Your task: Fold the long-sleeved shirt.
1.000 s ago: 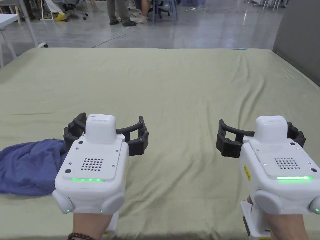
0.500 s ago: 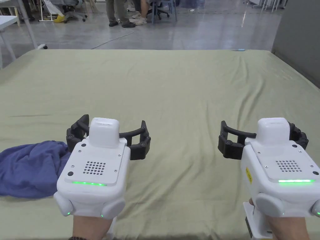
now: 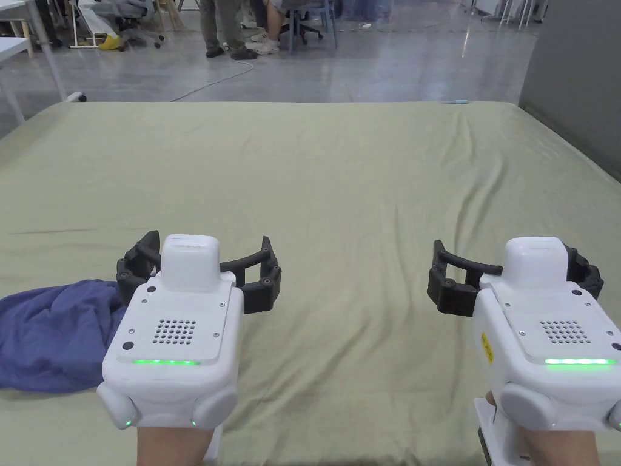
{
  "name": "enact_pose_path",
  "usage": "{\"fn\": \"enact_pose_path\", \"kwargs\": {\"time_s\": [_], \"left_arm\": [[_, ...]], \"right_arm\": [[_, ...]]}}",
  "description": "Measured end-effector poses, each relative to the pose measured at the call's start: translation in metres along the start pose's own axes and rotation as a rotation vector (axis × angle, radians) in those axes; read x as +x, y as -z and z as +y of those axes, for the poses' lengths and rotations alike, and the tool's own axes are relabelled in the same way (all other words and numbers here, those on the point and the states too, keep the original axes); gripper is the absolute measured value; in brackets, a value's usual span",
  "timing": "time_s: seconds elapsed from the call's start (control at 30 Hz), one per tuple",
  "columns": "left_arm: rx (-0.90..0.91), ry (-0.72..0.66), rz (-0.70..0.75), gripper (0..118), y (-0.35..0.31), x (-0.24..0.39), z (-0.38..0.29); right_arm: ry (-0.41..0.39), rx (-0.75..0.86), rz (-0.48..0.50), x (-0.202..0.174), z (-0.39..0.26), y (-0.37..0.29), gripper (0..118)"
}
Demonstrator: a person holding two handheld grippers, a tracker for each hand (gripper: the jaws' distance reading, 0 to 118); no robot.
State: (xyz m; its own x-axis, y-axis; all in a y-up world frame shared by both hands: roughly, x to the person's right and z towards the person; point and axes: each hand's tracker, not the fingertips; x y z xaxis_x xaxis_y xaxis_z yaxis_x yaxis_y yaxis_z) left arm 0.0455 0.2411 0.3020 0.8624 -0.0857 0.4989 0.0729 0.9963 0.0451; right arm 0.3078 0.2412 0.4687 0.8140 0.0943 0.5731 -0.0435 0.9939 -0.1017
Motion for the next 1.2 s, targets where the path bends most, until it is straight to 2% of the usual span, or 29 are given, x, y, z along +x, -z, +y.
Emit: {"fn": "enact_pose_path", "kwargs": {"time_s": [0.27, 0.3, 0.33, 0.37, 0.4, 0.43, 0.53, 0.67, 0.83, 1.0, 1.07, 1.13, 1.2], "left_arm": [[-0.015, -0.02, 0.018, 118, 0.0, -0.005, -0.004], [-0.024, -0.022, 0.018, 107, -0.001, -0.006, -0.004], [-0.02, -0.024, 0.029, 57, -0.003, -0.004, -0.003], [0.005, -0.014, 0.036, 10, -0.005, -0.003, -0.003], [0.004, -0.001, 0.055, 0, -0.004, -0.002, -0.003], [-0.005, 0.003, 0.062, 0, -0.003, -0.002, -0.003], [-0.001, -0.04, 0.022, 0, -0.003, -0.005, -0.002], [-0.012, -0.052, 0.035, 0, -0.003, -0.009, -0.002], [-0.021, -0.044, 0.128, 0, -0.015, -0.038, 0.001], [-0.055, -0.046, 0.324, 0, -0.039, -0.095, 0.005], [-0.069, -0.055, 0.353, 0, -0.047, -0.114, 0.006], [-0.062, -0.069, 0.399, 0, -0.055, -0.126, 0.008], [-0.062, -0.069, 0.414, 0, -0.058, -0.132, 0.01]], "right_arm": [[-0.01, -0.002, 0.0, -0.001, 0.001, 0.0, 118], [-0.006, -0.003, 0.002, -0.001, 0.001, 0.0, 115], [0.015, -0.022, 0.002, -0.001, 0.003, -0.001, 87], [0.04, -0.034, 0.001, -0.001, 0.004, -0.001, 27], [0.038, -0.03, -0.009, -0.001, 0.005, 0.0, 0], [0.018, -0.049, -0.068, -0.003, 0.002, 0.005, 0], [0.037, -0.059, -0.005, -0.002, -0.004, 0.01, 0], [0.01, -0.054, -0.007, -0.009, -0.006, 0.01, 0], [-0.011, -0.033, 0.066, -0.042, 0.004, 0.021, 0], [0.033, 0.006, 0.311, -0.114, 0.017, 0.025, 0], [0.034, 0.012, 0.4, -0.143, 0.021, 0.022, 0], [0.039, 0.005, 0.45, -0.165, 0.019, 0.019, 0], [0.036, 0.005, 0.457, -0.176, 0.018, 0.019, 0]]}}
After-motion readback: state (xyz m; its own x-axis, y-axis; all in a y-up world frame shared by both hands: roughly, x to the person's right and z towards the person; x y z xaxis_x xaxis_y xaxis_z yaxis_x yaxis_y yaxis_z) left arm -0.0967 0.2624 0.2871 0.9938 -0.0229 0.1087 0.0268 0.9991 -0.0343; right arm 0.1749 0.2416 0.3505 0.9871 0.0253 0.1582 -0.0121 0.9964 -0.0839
